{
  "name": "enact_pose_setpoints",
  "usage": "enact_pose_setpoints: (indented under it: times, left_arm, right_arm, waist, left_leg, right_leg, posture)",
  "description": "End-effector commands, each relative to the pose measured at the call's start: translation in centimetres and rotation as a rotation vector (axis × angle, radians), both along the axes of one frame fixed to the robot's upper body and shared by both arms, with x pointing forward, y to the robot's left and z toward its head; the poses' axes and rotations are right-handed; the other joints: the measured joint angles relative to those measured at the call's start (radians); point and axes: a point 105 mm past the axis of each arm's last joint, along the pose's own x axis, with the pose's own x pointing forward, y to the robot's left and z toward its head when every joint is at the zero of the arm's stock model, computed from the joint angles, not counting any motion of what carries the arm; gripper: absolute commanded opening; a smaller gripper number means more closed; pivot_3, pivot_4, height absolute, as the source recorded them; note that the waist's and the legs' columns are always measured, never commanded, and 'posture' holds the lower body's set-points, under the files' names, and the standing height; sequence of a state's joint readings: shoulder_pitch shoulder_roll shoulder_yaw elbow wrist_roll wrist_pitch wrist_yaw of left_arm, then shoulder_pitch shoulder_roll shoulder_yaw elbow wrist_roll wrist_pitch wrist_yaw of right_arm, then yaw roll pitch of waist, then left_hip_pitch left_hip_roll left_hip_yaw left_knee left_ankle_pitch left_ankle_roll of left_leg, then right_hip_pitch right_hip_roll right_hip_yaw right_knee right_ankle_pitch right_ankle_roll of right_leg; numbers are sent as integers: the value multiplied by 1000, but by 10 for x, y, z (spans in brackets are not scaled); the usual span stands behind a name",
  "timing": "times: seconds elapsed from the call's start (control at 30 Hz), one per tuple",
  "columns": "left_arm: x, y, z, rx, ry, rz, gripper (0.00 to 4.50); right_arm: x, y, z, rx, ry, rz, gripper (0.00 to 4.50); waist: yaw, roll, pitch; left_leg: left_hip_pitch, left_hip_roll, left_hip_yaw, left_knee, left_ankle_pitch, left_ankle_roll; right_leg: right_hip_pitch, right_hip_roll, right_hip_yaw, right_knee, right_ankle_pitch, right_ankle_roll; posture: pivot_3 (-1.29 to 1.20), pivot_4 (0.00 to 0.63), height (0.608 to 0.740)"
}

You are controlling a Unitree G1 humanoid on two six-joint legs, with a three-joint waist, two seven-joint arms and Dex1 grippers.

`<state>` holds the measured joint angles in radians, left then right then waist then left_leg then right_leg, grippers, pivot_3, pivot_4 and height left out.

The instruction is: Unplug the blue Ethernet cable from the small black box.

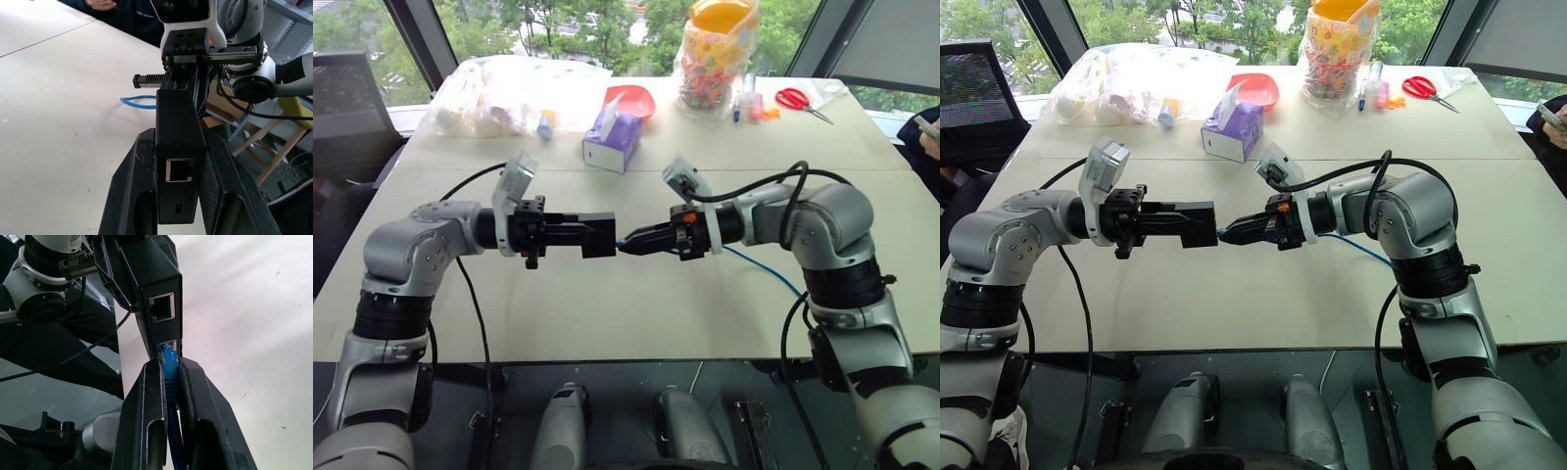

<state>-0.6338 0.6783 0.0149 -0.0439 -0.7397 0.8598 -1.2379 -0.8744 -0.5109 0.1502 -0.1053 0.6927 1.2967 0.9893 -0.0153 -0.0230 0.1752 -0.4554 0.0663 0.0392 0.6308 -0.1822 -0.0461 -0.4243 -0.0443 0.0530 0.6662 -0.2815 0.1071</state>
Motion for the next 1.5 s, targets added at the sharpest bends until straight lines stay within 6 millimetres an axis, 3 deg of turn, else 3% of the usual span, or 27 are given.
enact_pose_setpoints:
  times: [0.03,0.27,0.4,0.53,0.73,0.87,0.97,1.17,1.2,1.33,1.5]
  left_arm:
    - [-2,1,8,1,-43,-1,495]
    - [-6,8,8,18,-46,0,495]
    - [-5,21,9,23,-44,41,495]
    - [-6,26,8,29,-45,61,495]
    - [4,16,-8,67,-118,114,495]
    - [21,-3,-28,109,-217,191,495]
    - [32,-17,-39,109,-256,233,495]
    - [53,-29,-48,69,-289,345,495]
    - [55,-32,-49,66,-291,352,495]
    - [64,-39,-62,105,-329,400,495]
    - [72,-41,-75,96,-366,460,495]
  right_arm:
    - [-2,2,13,22,-47,23,27]
    - [16,-16,6,0,-59,-70,27]
    - [36,-42,5,-2,-71,-181,27]
    - [54,-56,7,-25,-167,-254,27]
    - [124,-73,3,-111,-402,-611,27]
    - [142,-69,-9,-164,-435,-688,27]
    - [146,-62,-17,-190,-430,-700,1217]
    - [146,-72,-18,-224,-455,-751,4184]
    - [143,-76,-16,-230,-464,-755,4354]
    - [122,-91,-11,-213,-468,-759,4354]
    - [101,-101,-18,-227,-452,-785,4354]
  waist:
    - [0,0,0]
    - [-1,0,0]
    - [3,0,0]
    - [0,0,0]
    - [-6,0,0]
    - [0,0,0]
    - [3,0,0]
    - [1,0,0]
    - [1,0,0]
    - [5,0,0]
    - [2,0,0]
  left_leg:
    - [0,0,0,0,0,0]
    - [0,0,0,0,0,0]
    - [0,0,0,0,0,0]
    - [-2,0,1,0,0,0]
    - [-1,0,1,0,0,0]
    - [-3,0,1,0,0,0]
    - [-4,-1,1,0,0,0]
    - [-4,-1,1,0,0,0]
    - [-4,-1,1,0,0,0]
    - [-4,-1,0,0,0,0]
    - [-4,-1,0,0,0,0]
  right_leg:
    - [0,0,0,0,0,0]
    - [0,0,0,0,0,0]
    - [0,0,0,-1,0,-1]
    - [-1,-1,0,-2,-2,-3]
    - [-2,0,0,-1,0,0]
    - [-2,0,1,-1,0,0]
    - [-3,-1,0,-2,0,1]
    - [-3,0,0,-1,0,1]
    - [-3,0,0,-1,0,1]
    - [-3,-1,0,-1,0,1]
    - [-3,0,0,-1,0,1]
  posture:
    - [0,150,735]
    - [0,150,735]
    - [0,150,735]
    - [0,150,735]
    - [0,150,735]
    - [0,150,735]
    - [0,150,735]
    - [0,150,735]
    - [0,150,735]
    - [0,150,735]
    - [0,150,735]
